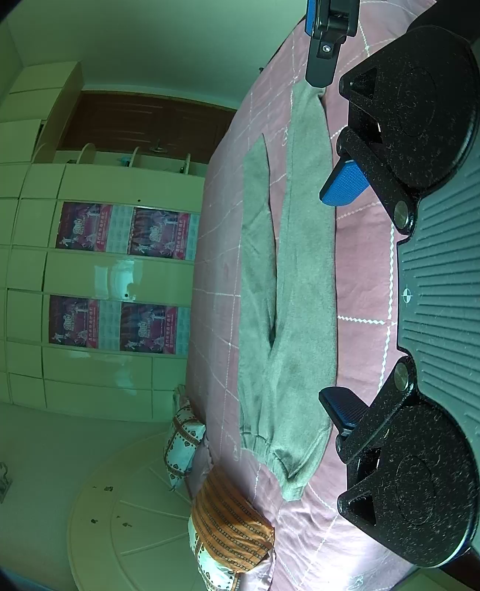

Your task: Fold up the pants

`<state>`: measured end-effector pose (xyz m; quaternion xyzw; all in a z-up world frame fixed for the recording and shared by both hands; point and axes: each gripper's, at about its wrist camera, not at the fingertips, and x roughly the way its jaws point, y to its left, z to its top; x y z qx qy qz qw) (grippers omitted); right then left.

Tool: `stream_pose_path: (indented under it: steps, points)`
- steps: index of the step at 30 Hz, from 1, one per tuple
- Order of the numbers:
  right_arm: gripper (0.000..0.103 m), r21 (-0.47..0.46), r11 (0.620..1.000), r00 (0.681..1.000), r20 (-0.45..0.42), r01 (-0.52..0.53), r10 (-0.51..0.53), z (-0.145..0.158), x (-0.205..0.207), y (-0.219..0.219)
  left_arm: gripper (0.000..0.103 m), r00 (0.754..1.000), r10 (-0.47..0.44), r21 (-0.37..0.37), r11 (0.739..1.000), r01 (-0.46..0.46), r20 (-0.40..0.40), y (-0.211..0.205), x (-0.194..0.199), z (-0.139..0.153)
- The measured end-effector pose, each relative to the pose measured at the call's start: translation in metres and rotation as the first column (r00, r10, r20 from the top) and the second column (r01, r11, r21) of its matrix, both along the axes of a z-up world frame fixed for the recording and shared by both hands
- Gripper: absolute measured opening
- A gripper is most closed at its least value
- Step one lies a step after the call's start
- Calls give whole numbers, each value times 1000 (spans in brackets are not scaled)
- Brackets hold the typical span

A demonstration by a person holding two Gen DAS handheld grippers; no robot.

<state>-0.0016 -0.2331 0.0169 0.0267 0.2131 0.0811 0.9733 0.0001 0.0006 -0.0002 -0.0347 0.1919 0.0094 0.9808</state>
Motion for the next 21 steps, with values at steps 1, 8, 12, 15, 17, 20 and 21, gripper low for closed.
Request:
stream_pose_path:
  steps: [1,8,12,15,17,20,21]
  points:
    - [97,0,1000,1000,0,0,0,0,0,0,103,1000,5,2,1000,-5,1,0,0,0]
    - [97,0,1000,1000,-1,2,-2,-1,0,0,103,1000,13,9,1000,-13,-7,0,1,-1]
    - [97,-1,1000,1000,-1,2,-2,-1,0,0,103,1000,11,9,1000,-11,-8,0,2,-1]
    - [97,-1,1000,1000,-1,2,-2,-2,0,0,103,1000,12,10,1000,-12,-7,0,1,-1]
    - [97,1,1000,1000,-2,2,-2,-2,0,-1,103,1000,13,10,1000,-13,-7,-1,0,-2]
    - [97,-1,1000,1000,-2,4,-4,-2,0,-1,103,1000,11,9,1000,-11,-8,0,1,-2]
    - [97,0,1000,1000,-2,4,-4,-2,0,-1,103,1000,11,10,1000,-11,-9,0,2,-2]
